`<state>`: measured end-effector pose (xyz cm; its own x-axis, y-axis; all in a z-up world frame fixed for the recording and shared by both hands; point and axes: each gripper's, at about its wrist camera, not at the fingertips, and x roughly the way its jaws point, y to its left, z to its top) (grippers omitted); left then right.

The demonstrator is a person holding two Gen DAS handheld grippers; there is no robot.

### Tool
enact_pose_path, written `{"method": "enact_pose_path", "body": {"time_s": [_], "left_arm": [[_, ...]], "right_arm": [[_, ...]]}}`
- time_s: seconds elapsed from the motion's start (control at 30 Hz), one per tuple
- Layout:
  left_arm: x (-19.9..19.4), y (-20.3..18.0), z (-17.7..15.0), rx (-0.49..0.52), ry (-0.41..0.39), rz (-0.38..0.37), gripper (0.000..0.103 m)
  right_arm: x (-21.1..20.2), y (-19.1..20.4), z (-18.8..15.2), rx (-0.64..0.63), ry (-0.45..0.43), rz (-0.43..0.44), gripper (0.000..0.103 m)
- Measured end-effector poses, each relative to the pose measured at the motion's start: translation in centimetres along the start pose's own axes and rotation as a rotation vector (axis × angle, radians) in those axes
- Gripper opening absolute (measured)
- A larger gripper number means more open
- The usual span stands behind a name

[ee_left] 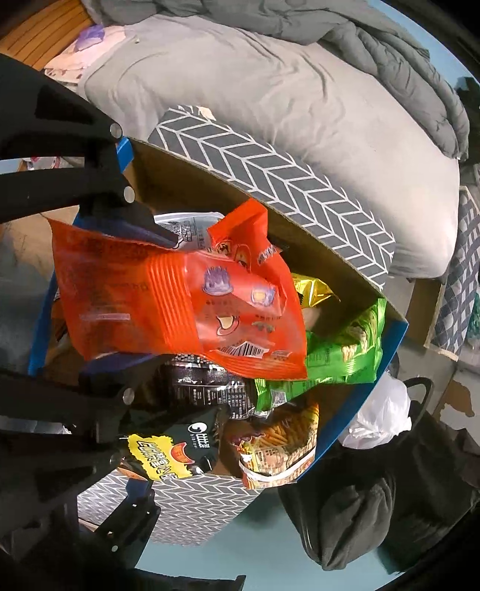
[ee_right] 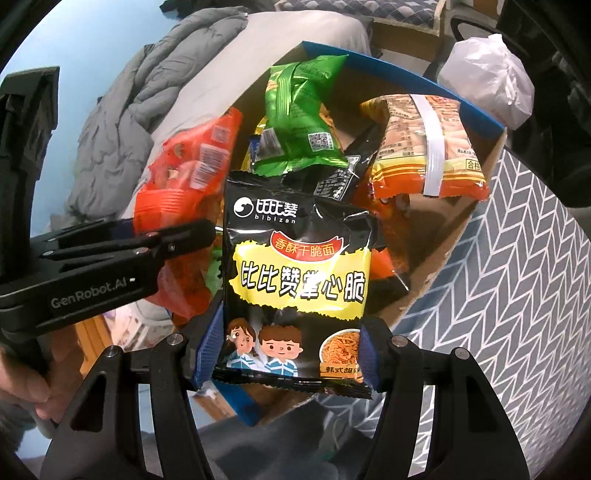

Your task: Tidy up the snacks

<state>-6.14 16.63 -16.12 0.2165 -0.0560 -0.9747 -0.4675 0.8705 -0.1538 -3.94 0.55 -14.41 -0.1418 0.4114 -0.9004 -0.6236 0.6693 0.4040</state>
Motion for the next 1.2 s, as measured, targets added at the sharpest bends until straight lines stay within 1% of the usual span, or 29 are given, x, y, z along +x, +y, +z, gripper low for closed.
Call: {"method": "enact_pose_path", "body": {"time_s": [0.07, 0.1, 0.17, 0.43, 0.5, 0.67, 0.73, 0.77, 0.8, 0.87, 1.07, 1.2], "left_arm": [[-0.1, 0.0, 0.0, -0.002, 0.001, 0.001, 0.056], [-0.1, 0.1, -0.1, -0.002, 0.000, 0.001, 0.058], [-0.2, 0.0, -0.1, -0.002, 0.004, -0.003, 0.060], [-2.1, -0.8, -0.1, 0.005, -0.016, -0.009, 0.060], [-3.0, -1.0, -0.1, 0.005, -0.034, -0.007, 0.068], [-5.4, -1.9, 0.0, 0.016, -0.089, 0.004, 0.072], [-6.5, -2.2, 0.1, 0.020, -0.116, 0.007, 0.076], [-7.0, -2.5, 0.0, 0.024, -0.132, 0.011, 0.080], [-7.5, -2.6, 0.0, 0.027, -0.146, 0.015, 0.081], [-8.5, -3.2, 0.0, 0.043, -0.176, 0.023, 0.081], [-10.9, -5.1, 0.1, 0.104, -0.234, 0.040, 0.082], [-12.1, -6.5, 0.2, 0.148, -0.260, 0.050, 0.082]], "right_arm": [[-0.1, 0.1, 0.0, 0.000, -0.001, -0.001, 0.064], [-0.2, 0.1, 0.1, 0.000, -0.003, -0.004, 0.066], [-0.5, 0.3, 0.1, -0.006, -0.010, -0.010, 0.072], [-2.9, 0.6, 0.0, -0.021, -0.064, -0.066, 0.074], [-3.7, 0.5, 0.1, -0.020, -0.081, -0.087, 0.075], [-6.0, 0.0, 0.5, -0.003, -0.128, -0.129, 0.076], [-7.1, -0.4, 0.6, 0.007, -0.150, -0.145, 0.076], [-7.5, -0.4, 0.7, 0.011, -0.158, -0.153, 0.076], [-8.2, -0.6, 0.7, 0.017, -0.170, -0.164, 0.076], [-9.2, -0.9, 0.9, 0.025, -0.189, -0.183, 0.076], [-13.1, -1.3, 0.7, 0.053, -0.263, -0.263, 0.078], [-15.6, -1.6, 0.5, 0.086, -0.312, -0.295, 0.078]]}}
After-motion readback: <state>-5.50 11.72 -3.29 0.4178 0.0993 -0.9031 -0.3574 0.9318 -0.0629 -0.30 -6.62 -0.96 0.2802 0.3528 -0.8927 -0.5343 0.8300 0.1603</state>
